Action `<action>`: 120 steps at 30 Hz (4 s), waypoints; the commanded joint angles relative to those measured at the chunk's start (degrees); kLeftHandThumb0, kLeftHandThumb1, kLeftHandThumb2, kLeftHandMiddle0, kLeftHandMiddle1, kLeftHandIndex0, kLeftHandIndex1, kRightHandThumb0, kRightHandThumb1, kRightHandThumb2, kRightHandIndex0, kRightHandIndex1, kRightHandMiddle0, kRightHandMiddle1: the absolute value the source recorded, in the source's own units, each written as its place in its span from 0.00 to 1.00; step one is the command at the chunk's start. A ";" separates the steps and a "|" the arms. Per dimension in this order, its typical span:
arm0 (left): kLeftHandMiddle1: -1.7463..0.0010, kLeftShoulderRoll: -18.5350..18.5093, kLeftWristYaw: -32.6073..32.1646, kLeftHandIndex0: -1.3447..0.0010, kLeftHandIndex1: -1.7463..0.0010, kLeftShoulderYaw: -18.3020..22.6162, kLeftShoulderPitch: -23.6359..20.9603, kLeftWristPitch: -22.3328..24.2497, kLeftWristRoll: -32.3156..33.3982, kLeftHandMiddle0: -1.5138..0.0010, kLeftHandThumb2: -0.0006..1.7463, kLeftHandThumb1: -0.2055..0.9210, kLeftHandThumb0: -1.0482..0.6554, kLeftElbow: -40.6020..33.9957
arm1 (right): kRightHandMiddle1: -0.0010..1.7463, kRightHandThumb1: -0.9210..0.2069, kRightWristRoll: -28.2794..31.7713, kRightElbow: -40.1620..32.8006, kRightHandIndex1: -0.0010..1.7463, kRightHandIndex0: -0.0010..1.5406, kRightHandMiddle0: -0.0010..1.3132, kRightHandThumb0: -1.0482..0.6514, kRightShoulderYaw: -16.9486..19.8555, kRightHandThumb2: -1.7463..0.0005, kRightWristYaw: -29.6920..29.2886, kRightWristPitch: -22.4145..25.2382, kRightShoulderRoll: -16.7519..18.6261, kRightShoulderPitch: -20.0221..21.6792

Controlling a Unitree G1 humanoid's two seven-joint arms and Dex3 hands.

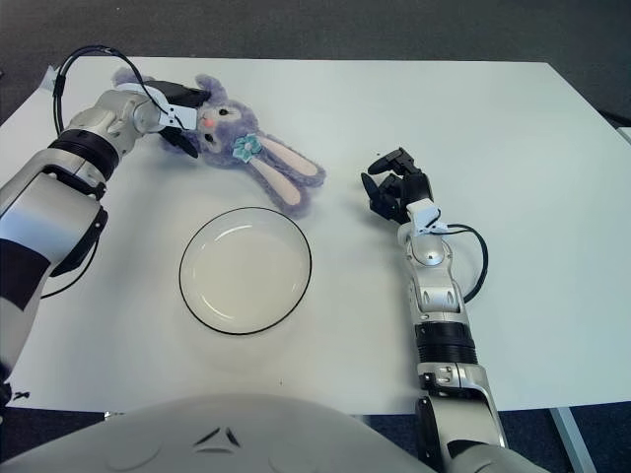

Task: Put the doll into the plate.

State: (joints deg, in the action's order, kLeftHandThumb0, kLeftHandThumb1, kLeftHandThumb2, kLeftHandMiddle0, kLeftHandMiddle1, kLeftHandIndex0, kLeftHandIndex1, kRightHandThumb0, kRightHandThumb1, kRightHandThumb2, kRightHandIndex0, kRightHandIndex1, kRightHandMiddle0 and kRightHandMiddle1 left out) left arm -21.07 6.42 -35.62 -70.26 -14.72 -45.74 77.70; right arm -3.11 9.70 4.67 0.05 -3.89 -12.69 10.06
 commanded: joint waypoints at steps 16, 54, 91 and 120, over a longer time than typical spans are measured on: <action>0.50 3.03 -14.98 0.88 0.46 -3.54 5.62 3.68 -3.50 0.80 0.01 0.86 0.41 0.92 | 0.93 0.16 -0.55 1.61 0.96 0.51 0.31 0.39 -0.33 0.62 1.59 3.68 -0.71 -3.46; 0.03 3.25 -14.44 0.72 0.05 -2.90 4.70 -0.03 -2.02 0.70 0.59 0.63 0.62 1.06 | 0.92 0.16 0.24 1.44 0.96 0.52 0.32 0.39 0.56 0.63 1.98 4.23 -0.40 -3.18; 0.09 3.06 -16.29 0.69 0.00 0.34 5.72 0.51 0.63 0.58 0.72 0.48 0.62 0.86 | 0.92 0.16 0.33 1.97 0.96 0.52 0.33 0.39 0.86 0.63 2.49 4.38 -0.55 -2.67; 0.11 5.73 -5.59 0.68 0.00 11.05 5.79 2.85 11.69 0.52 0.75 0.42 0.62 -0.60 | 0.91 0.16 -0.16 1.72 0.96 0.52 0.33 0.39 0.53 0.63 2.46 4.82 -0.42 -2.70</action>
State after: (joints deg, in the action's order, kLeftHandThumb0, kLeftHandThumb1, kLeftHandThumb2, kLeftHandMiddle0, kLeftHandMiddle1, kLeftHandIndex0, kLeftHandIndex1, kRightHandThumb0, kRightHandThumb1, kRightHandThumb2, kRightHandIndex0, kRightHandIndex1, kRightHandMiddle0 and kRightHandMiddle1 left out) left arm -17.51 -1.79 -24.90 -66.72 -12.38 -34.90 76.62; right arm -2.57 9.02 5.82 2.09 -2.72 -12.97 9.96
